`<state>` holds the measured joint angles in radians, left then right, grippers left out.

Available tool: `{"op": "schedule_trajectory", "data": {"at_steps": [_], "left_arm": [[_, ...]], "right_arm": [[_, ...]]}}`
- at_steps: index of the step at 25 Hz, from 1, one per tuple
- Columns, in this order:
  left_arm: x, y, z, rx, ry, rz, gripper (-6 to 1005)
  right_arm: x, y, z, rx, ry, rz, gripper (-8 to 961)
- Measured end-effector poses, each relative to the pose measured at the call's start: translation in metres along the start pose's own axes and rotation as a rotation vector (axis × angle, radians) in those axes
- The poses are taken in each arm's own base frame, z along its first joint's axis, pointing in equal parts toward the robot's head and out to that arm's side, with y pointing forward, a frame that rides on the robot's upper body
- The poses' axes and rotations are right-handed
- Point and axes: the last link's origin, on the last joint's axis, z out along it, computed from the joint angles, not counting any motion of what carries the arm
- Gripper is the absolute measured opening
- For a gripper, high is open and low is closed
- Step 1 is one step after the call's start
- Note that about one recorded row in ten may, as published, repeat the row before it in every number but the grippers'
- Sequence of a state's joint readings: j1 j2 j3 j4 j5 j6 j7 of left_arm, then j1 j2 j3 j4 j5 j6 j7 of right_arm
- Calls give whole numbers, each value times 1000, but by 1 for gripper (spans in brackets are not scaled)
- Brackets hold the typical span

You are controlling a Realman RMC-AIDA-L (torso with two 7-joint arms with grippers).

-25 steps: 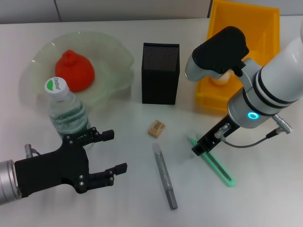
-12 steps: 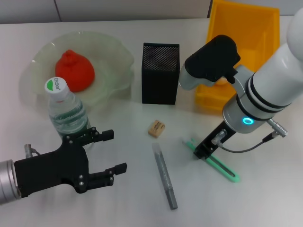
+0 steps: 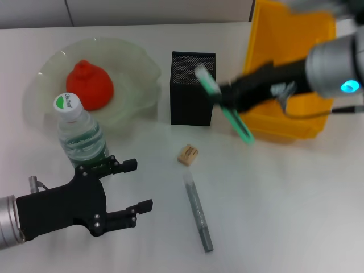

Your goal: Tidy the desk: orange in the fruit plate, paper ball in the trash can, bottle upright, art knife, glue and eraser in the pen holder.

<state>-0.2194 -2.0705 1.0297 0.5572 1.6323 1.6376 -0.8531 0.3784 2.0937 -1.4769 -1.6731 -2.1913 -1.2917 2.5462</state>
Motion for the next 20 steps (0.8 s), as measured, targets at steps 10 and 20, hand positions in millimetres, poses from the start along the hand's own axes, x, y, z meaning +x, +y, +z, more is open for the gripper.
{"op": "schedule_trajectory", "data": {"at_steps": [10, 20], "left_arm": [[-3, 2, 2, -3, -3, -21, 783], [-3, 1, 2, -4, -5, -19, 783]], "right_arm": [[6, -47, 27, -1, -566, -168, 173], [22, -69, 90, 22, -561, -133, 173]]}}
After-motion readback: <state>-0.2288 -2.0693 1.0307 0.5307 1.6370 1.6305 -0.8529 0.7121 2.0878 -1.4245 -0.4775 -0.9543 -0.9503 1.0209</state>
